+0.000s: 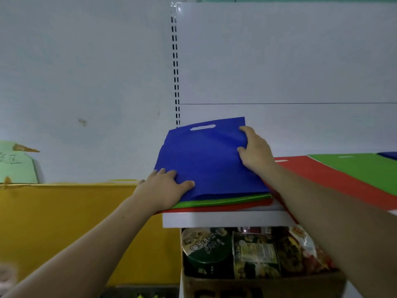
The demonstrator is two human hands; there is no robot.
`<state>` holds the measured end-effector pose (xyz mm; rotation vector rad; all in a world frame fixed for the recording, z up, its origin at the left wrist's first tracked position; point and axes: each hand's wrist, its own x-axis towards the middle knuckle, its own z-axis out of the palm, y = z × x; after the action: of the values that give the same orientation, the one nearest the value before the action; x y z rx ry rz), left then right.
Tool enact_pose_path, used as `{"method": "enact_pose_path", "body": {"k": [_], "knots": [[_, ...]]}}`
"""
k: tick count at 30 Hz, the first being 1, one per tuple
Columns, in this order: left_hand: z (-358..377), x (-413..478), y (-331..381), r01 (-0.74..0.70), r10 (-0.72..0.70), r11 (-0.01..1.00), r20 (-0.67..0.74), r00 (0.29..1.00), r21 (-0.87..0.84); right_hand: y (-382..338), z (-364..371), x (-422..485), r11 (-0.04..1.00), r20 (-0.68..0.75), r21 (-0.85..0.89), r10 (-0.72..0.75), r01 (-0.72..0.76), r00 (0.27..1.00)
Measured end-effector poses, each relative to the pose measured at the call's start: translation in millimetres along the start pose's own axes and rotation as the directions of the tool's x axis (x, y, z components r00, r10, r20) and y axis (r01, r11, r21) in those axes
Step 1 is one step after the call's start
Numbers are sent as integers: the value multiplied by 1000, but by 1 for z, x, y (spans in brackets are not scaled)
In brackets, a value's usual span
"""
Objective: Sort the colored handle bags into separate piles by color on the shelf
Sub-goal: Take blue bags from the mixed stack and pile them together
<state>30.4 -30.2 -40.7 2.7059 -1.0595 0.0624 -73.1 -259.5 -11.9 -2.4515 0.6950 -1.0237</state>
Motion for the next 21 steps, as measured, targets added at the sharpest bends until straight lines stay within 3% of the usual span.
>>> {"method": "enact_pose_path", "body": {"k": [2, 5, 11, 15, 19, 21], "knots": [[0, -1, -1, 11, -12, 999, -14, 1000, -41, -5, -3, -7, 997, -52, 69, -35, 39, 998], [-1, -6, 0, 28, -47, 968, -70, 996, -248, -11, -9, -14, 969, -147, 216, -87, 118, 985], [-14, -14, -4, 33, -217, 746, -197, 956, -665, -23, -28, -18, 859, -322, 457, -84, 232, 943], [-22, -20, -3, -81, -271, 615, -307, 913, -784, -26, -42, -17, 787, -310, 576, -42, 223, 950], [-26, -34, -3, -144, -247, 443, -275, 929, -885, -28, -55, -21, 775, -333, 595, -4, 213, 943], [-26, -43, -4, -173, -214, 410, -279, 936, -896, -29, -62, -29, 786, -353, 581, 11, 210, 936]]}}
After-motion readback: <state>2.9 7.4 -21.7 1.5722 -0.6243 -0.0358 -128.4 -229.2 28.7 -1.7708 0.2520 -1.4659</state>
